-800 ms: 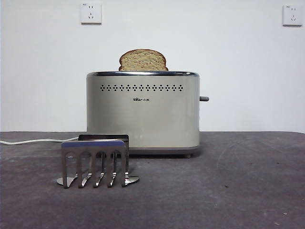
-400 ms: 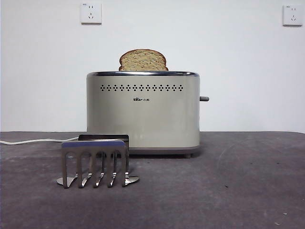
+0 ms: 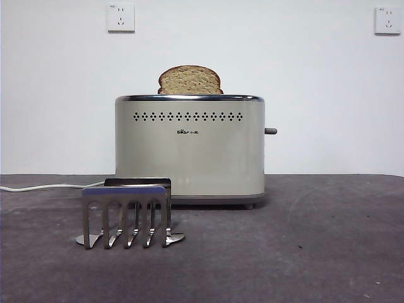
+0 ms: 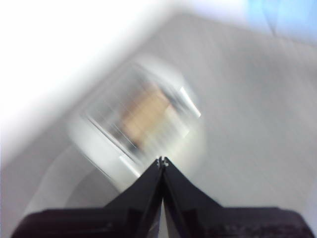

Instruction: Pick up a slice of bread from the rack,put the bread on the toaster,press the button

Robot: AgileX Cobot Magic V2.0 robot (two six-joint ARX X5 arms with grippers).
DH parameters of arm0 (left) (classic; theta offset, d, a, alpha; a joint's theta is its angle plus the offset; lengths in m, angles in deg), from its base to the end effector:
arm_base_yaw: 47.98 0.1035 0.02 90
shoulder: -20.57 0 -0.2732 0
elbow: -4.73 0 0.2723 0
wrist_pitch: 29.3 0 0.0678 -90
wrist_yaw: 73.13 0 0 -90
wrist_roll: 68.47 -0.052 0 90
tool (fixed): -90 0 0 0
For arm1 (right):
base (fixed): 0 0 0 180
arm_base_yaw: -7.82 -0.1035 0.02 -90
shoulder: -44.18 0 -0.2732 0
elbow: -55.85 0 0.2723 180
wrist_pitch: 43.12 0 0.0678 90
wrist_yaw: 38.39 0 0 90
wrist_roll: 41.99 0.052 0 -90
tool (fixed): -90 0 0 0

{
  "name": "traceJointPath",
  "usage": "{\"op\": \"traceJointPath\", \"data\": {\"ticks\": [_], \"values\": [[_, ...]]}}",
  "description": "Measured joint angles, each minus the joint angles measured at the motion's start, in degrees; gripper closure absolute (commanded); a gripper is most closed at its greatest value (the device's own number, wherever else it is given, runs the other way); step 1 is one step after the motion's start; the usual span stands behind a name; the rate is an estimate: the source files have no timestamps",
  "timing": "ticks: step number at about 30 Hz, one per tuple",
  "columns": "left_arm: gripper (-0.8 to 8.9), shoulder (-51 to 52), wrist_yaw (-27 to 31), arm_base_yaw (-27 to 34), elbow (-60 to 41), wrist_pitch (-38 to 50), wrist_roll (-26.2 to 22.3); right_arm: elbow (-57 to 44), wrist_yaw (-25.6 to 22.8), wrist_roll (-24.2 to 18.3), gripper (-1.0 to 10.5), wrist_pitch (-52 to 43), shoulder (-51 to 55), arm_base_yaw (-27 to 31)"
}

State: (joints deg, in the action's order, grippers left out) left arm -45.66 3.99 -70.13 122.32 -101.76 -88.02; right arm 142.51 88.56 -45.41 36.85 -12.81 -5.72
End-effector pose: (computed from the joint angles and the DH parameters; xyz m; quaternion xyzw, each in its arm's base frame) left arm 0.1720 -0.0825 0.5236 0.1738 0.1296 -0.3226 0.9214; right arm 0.1654 0.0720 0.3832 0.0617 0.4044 0.3983 0.8210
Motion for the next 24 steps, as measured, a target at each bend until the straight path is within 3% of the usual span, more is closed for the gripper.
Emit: {"op": "traceJointPath", "data": {"ticks": [5,11,24], "values": [[8.17,10.3,-5.7,9.1,-5.4,12.4,-0.4,0.0,0.0,0.0,9.5,0.0,0.0,0.0],[8.17,24.5,-1.9,17.6,-21.4,23.1,-0.8,0.0,0.0,0.0,9.5,0.0,0.0,0.0],[8.17,48.1,-0.6,23.2,-65.4,43.8,0.6,0.0,0.0,0.0,9.5,0.0,0.0,0.0]]}}
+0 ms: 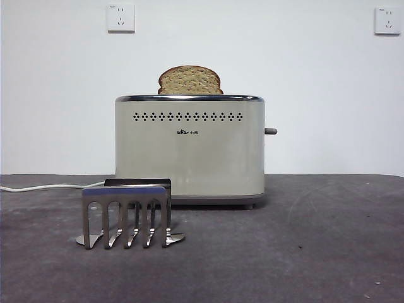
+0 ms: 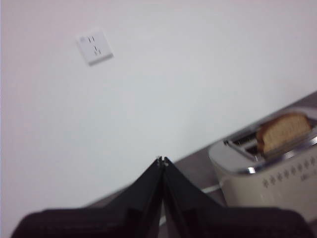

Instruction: Pick up a slice of bread from the rack,put the bread on the toaster,press the button

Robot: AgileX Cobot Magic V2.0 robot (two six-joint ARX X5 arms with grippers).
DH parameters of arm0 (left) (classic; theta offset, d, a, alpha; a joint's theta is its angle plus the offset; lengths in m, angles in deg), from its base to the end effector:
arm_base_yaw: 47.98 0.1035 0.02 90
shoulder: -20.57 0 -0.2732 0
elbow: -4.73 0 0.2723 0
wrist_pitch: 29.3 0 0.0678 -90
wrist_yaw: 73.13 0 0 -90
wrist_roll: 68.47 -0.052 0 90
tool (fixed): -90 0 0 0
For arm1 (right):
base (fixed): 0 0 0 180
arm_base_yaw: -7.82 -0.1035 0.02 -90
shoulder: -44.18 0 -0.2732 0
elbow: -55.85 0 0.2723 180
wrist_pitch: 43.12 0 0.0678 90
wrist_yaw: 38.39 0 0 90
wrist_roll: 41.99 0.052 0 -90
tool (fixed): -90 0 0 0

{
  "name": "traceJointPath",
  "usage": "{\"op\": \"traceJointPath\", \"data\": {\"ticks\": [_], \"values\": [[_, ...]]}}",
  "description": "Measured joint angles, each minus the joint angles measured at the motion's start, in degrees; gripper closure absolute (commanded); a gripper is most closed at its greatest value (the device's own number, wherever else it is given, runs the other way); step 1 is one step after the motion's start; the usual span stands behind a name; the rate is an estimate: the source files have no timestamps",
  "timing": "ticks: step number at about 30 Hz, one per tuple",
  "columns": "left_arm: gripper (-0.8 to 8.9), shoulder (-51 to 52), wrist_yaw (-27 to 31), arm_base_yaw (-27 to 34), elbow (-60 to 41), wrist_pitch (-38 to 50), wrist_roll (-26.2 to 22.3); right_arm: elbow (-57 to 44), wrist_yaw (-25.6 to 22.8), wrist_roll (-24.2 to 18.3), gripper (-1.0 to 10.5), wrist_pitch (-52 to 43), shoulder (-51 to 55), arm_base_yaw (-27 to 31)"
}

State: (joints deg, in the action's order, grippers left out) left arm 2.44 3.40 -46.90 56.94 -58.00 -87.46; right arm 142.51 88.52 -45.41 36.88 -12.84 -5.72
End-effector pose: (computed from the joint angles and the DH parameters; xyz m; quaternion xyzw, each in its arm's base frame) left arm 0.1040 -0.0102 0.3522 0.1697 -0.0637 -0.0986 0.9785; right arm 0.1655 0.0720 0.3831 0.0617 0.4050 0.3979 0.8209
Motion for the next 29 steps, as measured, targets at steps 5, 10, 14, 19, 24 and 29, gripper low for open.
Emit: {"op": "traceJointPath", "data": {"ticks": [5,10,14,19,24,29], "values": [[8.17,5.9,0.0,0.0,-13.4,5.3,1.3,0.0,0.0,0.0,9.5,0.0,0.0,0.0],[8.17,10.7,0.0,0.0,-23.1,8.3,2.9,0.0,0.0,0.0,9.5,0.0,0.0,0.0],[8.17,14.0,0.3,0.0,-29.5,8.3,3.6,0.0,0.0,0.0,9.5,0.0,0.0,0.0],[8.17,17.6,2.5,0.0,-35.5,8.3,4.8,0.0,0.0,0.0,9.5,0.0,0.0,0.0],[8.17,17.8,2.8,0.0,-38.5,7.8,7.4,0.0,0.0,0.0,9.5,0.0,0.0,0.0],[8.17,17.8,2.8,0.0,-38.5,6.1,9.3,0.0,0.0,0.0,9.5,0.0,0.0,0.0]]}}
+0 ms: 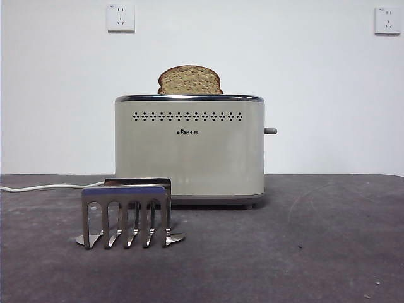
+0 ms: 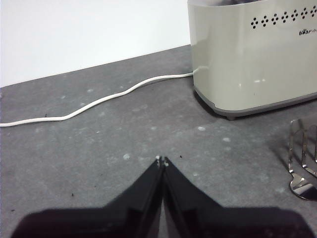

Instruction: Pick up a slice of bread from the rack,put the bread on the toaster,press the button

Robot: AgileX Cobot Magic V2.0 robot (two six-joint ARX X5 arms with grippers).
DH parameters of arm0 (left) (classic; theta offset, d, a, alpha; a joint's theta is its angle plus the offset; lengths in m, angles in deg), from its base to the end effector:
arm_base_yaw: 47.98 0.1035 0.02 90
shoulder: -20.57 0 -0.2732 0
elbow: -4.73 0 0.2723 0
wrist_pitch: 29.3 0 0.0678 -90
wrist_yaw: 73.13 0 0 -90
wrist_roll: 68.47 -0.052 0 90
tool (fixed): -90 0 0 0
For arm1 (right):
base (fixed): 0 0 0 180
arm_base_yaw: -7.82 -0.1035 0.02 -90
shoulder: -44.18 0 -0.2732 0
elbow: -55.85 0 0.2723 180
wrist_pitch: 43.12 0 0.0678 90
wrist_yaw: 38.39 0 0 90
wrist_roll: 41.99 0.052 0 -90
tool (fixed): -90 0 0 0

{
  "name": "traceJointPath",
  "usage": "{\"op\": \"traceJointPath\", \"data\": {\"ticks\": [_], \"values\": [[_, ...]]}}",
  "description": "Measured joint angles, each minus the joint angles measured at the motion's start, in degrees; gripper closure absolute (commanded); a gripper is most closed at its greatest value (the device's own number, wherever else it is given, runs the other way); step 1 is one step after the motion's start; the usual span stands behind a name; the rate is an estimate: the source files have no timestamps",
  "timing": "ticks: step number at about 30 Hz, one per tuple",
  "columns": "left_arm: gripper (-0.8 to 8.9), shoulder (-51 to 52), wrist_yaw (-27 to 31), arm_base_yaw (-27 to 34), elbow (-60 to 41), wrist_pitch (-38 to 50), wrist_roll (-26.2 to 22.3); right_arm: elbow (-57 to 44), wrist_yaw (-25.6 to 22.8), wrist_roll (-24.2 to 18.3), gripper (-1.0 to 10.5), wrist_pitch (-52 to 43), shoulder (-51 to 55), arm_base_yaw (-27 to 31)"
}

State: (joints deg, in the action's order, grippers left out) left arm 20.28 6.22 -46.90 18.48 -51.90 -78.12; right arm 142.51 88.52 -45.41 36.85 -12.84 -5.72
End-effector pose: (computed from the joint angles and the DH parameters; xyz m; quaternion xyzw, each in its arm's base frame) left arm 0.1292 -0.0072 0.1494 0.0754 0.0720 -0.0895 0.9905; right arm 0.1655 0.0720 0.3832 0.0617 0.4047 0.3980 0.8210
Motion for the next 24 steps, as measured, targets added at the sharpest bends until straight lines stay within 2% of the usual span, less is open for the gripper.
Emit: {"op": "traceJointPath", "data": {"ticks": [9,24], "values": [[8.17,0.0,0.0,0.0,0.0,0.0,2.9,0.0,0.0,0.0,9.5,0.0,0.0,0.0],[8.17,0.0,0.0,0.0,0.0,0.0,2.9,0.0,0.0,0.0,9.5,0.0,0.0,0.0]]}}
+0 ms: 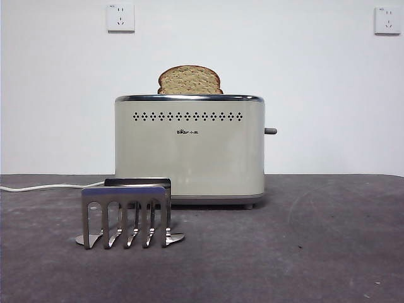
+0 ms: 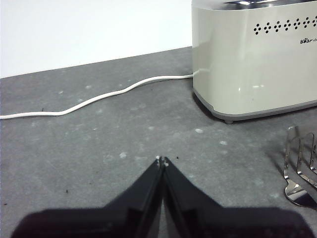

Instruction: Pick up a slice of bread from the rack,put the bread on the toaster,press the button

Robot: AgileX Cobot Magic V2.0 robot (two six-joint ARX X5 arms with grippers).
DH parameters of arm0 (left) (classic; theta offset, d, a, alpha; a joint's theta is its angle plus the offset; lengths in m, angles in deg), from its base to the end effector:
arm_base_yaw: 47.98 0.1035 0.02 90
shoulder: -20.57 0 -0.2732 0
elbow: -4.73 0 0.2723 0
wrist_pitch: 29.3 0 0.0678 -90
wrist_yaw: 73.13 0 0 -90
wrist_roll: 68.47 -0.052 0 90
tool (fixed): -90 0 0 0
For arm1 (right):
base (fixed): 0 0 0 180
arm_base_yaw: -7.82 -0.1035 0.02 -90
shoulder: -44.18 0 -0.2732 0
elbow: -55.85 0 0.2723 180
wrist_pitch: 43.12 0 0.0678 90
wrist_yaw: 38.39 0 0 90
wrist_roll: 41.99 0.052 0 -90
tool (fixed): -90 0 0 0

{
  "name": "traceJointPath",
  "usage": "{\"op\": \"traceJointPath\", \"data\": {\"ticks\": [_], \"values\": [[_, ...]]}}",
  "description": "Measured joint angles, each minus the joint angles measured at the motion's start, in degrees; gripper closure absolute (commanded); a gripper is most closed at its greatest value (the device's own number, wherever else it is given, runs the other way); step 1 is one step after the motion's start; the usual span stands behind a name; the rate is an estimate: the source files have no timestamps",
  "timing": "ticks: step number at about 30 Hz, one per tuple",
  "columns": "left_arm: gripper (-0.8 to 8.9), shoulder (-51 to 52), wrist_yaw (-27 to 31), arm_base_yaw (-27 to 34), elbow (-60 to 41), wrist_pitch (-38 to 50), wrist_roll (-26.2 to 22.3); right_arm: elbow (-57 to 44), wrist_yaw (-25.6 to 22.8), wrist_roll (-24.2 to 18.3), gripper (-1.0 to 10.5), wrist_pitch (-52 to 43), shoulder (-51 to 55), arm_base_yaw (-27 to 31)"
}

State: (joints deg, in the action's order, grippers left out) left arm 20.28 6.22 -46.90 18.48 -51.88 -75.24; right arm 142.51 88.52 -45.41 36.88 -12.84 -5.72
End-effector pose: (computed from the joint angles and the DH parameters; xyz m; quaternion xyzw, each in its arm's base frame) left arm 0.1292 -0.0072 0.1494 0.0505 0.0740 -0.0877 0.9921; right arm 0.1655 0.0720 0.3831 0.0617 0.4050 0.3979 0.8209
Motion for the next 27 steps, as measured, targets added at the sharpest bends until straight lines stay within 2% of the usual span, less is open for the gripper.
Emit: {"op": "traceJointPath", "data": {"ticks": [6,9,12,15,18,23,27], "values": [[8.17,0.0,0.0,0.0,0.0,0.0,0.0,0.0,-0.2,-0.2,9.5,0.0,0.2,0.2],[8.17,0.0,0.0,0.0,0.0,0.0,0.0,0.0,-3.0,-2.0,9.5,-1.2,2.6,1.4],[8.17,0.0,0.0,0.0,0.0,0.0,0.0,-0.9,-6.8,-2.8,9.5,-6.3,7.3,3.7],[8.17,0.0,0.0,0.0,0.0,0.0,0.0,-3.8,-7.1,-3.3,9.5,-14.4,13.8,6.7],[8.17,0.0,0.0,0.0,0.0,0.0,0.0,-8.7,-8.7,-4.0,9.5,-21.5,19.9,9.0],[8.17,0.0,0.0,0.0,0.0,0.0,0.0,-23.5,-17.1,-4.7,9.5,-35.5,29.0,10.7],[8.17,0.0,0.0,0.0,0.0,0.0,0.0,-36.6,-17.6,-3.5,9.5,-46.6,34.5,10.9]]}}
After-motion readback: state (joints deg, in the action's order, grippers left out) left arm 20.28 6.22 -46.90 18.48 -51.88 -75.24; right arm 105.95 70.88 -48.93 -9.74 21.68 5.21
